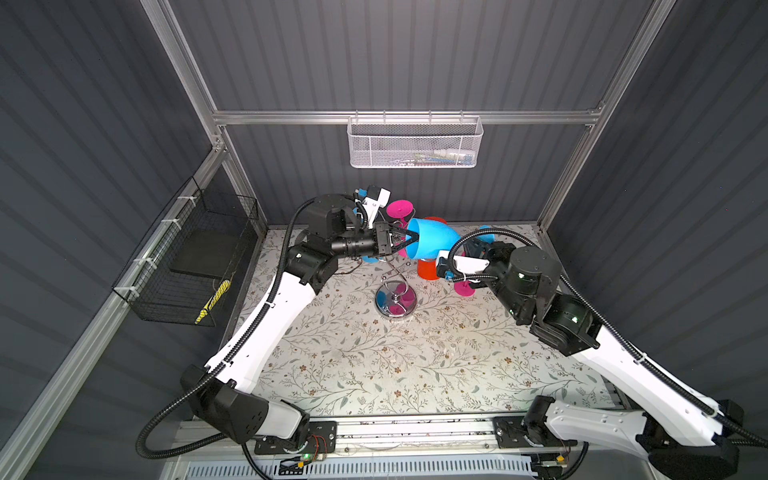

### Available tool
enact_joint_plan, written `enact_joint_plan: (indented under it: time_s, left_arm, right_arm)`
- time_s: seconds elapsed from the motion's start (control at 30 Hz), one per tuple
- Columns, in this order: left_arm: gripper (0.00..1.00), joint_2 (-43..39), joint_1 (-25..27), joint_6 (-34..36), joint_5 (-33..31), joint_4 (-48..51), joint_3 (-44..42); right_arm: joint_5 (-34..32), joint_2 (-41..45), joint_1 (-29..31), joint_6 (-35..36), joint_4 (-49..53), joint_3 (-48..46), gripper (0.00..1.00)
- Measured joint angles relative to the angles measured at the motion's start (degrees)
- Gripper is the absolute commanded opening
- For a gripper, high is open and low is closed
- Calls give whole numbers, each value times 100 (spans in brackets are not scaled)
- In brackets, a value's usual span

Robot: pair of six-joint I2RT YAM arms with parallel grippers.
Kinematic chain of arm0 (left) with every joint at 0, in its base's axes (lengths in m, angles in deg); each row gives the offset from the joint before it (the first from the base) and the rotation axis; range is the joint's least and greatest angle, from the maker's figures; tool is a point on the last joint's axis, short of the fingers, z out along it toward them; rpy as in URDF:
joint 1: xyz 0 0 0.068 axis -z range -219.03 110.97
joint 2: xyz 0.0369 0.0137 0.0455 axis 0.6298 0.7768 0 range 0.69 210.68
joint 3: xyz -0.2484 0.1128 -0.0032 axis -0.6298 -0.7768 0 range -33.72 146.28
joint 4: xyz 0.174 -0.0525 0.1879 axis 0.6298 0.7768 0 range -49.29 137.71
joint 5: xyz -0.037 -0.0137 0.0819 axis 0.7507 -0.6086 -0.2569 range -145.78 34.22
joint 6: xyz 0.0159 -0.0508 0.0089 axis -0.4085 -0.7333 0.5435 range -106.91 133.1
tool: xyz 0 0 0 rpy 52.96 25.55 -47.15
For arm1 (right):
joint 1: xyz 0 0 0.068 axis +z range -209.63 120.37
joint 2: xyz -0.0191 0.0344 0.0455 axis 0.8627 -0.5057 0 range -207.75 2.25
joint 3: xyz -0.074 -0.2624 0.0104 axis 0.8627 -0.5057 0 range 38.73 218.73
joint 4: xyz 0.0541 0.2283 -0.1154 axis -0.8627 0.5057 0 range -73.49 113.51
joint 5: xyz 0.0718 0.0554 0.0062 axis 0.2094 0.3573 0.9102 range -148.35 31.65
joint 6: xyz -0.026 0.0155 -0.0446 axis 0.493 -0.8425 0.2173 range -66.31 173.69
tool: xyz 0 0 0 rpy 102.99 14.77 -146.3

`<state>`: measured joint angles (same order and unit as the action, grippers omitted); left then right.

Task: Take the wine glass off the wine glass rack
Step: 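Carry the blue glass away with the left gripper while the right releases, then swing the held blue glass toward the table edge with the left gripper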

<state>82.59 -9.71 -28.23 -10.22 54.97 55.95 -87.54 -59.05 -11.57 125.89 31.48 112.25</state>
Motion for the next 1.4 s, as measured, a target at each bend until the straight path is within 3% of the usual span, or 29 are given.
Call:
enact_joint_plan:
  time_s: [0.1, 0.17, 0.27, 0.33, 0.5, 0.8, 1.03, 1.4]
  left_arm:
    - [0, 0, 0, -28, 37, -57, -22]
    - [0, 0, 0, -31, 37, -68, -33]
    - [0, -2, 0, -57, 11, -133, -61]
    - [0, -4, 0, -142, -17, -260, -140]
    - [0, -70, 0, -249, -367, -551, -330]
    - [0, -525, 0, 315, -1985, -807, -101]
    - [0, -708, 0, 1838, -3696, -612, 400]
    - [0, -1119, -2, 4557, -6516, -662, 28]
  right_arm:
    - [-39, -2, 2, 26, -35, -2, 0]
    - [-61, -4, 9, 28, -42, -2, 14]
    - [-83, -4, 22, 48, -155, -33, 57]
    - [-83, 4, 46, 76, -291, -72, 98]
    - [-72, 101, 74, 26, -551, -234, 99]
    - [74, 520, 125, -474, -789, -306, 99]
    - [94, 776, 136, -841, -793, -317, 99]
    - [87, 1036, 162, -1246, -671, -413, 99]
